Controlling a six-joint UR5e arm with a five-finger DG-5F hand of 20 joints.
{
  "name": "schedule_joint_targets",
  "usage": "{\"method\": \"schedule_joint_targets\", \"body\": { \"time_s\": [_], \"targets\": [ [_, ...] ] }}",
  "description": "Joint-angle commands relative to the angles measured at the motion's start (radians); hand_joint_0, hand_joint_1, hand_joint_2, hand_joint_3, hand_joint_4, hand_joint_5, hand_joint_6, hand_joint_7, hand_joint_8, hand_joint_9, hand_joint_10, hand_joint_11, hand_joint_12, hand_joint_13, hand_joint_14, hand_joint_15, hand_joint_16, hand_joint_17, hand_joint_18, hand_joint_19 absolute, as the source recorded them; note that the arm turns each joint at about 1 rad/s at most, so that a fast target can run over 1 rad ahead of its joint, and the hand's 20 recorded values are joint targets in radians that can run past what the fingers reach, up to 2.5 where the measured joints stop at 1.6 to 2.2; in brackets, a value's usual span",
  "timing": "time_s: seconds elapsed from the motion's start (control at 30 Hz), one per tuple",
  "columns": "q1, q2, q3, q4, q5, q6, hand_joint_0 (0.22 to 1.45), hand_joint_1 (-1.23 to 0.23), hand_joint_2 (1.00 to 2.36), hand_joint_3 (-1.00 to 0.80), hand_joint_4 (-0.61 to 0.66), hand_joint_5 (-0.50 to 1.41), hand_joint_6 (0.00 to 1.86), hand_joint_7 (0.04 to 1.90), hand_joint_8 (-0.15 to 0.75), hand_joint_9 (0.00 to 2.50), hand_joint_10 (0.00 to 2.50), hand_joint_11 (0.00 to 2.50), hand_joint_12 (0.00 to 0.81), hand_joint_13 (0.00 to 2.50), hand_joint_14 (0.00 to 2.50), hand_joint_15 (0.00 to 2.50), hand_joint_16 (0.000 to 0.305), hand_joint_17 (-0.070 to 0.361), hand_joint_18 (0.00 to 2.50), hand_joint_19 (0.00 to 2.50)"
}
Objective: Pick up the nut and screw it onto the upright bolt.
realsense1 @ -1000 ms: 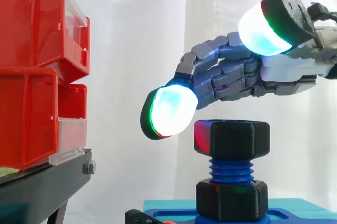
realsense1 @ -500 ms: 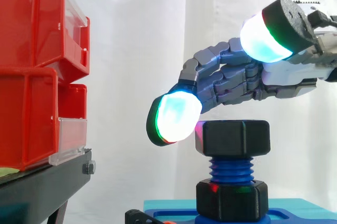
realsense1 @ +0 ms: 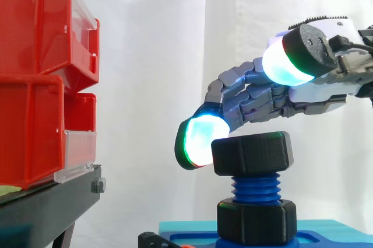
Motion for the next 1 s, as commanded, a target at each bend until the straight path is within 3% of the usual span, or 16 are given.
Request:
{"method": "schedule_joint_targets", "body": {
  "time_s": [0.0, 0.23, 0.4, 0.6, 0.7, 0.97],
  "targets": [
    [-0.006, 0.001, 0.0, 0.003, -0.003, 0.001, 0.47, -0.28, 1.0, -0.5, 0.22, -0.17, 0.5, 0.8, 0.231, 0.31, 0.0, 0.0, 0.283, 0.22, 0.0, 0.0, 0.032, 0.071, 0.0, 0.0],
    [-0.011, -0.001, 0.0, 0.017, -0.003, 0.0, 0.47, -0.28, 1.0, -0.5, 0.23, -0.17, 0.5, 0.8, 0.234, 0.32, 0.0, 0.0, 0.282, 0.23, 0.0, 0.0, 0.031, 0.071, 0.0, 0.0],
    [-0.005, -0.001, 0.003, 0.026, -0.003, 0.003, 0.47, -0.21, 1.0, -0.5, 0.21, -0.17, 0.5, 0.7, 0.214, 0.32, 0.0, 0.0, 0.28, 0.23, 0.0, 0.0, 0.032, 0.072, 0.0, 0.0],
    [0.018, 0.001, 0.002, 0.055, 0.002, 0.004, 0.47, -0.15, 1.0, -0.5, 0.19, -0.18, 0.5, 0.64, 0.197, 0.29, 0.0, 0.0, 0.277, 0.19, 0.0, 0.0, 0.034, 0.076, 0.0, 0.0],
    [0.028, -0.001, 0.002, 0.052, 0.002, 0.004, 0.48, -0.11, 1.0, -0.5, 0.13, -0.17, 0.5, 0.58, 0.134, 0.28, 0.0, 0.0, 0.263, 0.17, 0.0, 0.0, 0.034, 0.076, 0.0, 0.0],
    [0.04, -0.001, 0.002, 0.04, 0.003, 0.004, 0.48, -0.08, 1.0, -0.5, 0.12, -0.17, 0.5, 0.57, 0.123, 0.27, 0.0, 0.0, 0.256, 0.15, 0.0, 0.0, 0.033, 0.075, 0.0, 0.0]
  ]
}}
